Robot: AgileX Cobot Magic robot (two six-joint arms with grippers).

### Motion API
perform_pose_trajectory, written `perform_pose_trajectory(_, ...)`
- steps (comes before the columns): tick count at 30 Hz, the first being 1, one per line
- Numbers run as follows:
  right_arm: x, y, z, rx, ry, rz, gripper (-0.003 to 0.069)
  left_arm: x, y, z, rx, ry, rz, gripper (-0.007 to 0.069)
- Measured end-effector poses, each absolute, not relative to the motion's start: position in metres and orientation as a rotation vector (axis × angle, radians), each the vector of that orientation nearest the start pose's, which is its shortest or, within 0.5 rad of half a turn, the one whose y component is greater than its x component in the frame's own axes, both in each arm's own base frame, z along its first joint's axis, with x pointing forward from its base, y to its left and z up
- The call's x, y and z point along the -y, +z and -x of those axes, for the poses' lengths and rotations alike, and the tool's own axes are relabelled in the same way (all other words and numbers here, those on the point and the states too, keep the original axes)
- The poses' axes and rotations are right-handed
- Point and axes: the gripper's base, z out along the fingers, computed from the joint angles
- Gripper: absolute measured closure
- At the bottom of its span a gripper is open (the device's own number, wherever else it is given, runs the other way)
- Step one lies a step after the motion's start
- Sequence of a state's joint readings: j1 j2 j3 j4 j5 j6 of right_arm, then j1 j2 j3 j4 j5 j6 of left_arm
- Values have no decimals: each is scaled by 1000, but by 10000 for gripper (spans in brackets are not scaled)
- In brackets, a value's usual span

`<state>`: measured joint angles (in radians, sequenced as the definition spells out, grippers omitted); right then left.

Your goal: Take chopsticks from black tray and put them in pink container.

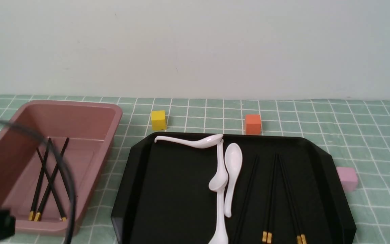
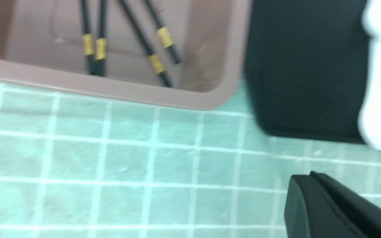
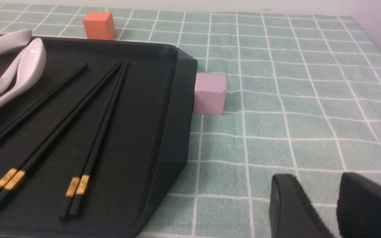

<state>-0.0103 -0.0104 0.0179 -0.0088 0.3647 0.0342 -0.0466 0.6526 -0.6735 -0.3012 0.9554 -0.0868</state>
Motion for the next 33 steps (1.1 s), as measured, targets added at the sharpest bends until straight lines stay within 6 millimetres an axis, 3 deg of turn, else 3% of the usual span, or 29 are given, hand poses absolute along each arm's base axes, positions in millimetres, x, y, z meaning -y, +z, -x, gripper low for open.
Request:
perform_pose_trajectory(5, 1, 175, -53, -1855, 8, -36, 419, 28, 294, -62, -2119, -524, 138, 637)
perform_pose_trajectory(10, 1, 175, -53, -1855, 8, -36, 419, 25, 280, -42, -1874, -549, 161, 637)
perform_pose_trajectory(17, 1, 175, -53, -1855, 8, -36, 419, 24, 266, -37, -1845, -554, 163, 637)
perform_pose_trajectory(29, 1, 175, -53, -1855, 8, -36, 419, 19, 271, -40, -1770, -467, 149, 637)
perform_pose_trajectory(33, 1, 175, -53, -1855, 8, -36, 419, 17, 263, -42, -1783, -413, 135, 636)
